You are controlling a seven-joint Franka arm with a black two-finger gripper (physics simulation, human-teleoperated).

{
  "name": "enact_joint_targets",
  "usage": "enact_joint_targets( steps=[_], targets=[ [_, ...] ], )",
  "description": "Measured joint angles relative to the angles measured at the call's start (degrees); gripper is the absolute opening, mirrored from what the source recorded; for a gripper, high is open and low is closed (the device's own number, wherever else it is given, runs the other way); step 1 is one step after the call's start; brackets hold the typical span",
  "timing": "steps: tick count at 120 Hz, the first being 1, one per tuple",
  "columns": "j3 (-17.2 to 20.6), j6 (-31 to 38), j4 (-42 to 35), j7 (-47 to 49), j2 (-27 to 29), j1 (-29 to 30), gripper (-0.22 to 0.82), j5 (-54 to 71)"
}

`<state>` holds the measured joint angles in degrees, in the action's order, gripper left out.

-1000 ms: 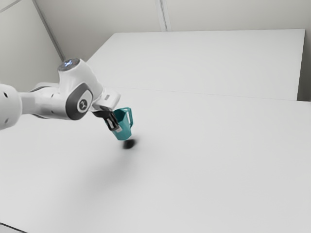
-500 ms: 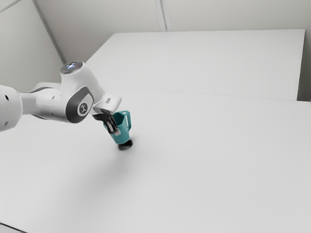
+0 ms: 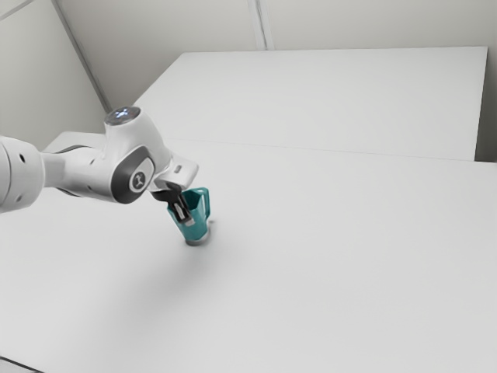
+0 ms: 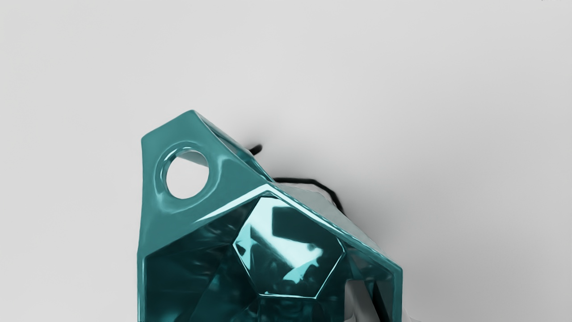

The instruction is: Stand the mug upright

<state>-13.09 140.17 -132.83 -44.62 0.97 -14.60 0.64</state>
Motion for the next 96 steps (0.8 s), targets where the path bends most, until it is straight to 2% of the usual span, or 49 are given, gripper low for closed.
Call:
enact_joint_targets(
  steps=[64, 96],
  targets=[
    [0.1, 0.01, -0.09, 1.28, -0.13, -1.09, -0.18, 0.0],
    [-0.01, -0.18, -0.08, 1.47, -0.15, -1.08, -0.08, -0.23]
  ],
)
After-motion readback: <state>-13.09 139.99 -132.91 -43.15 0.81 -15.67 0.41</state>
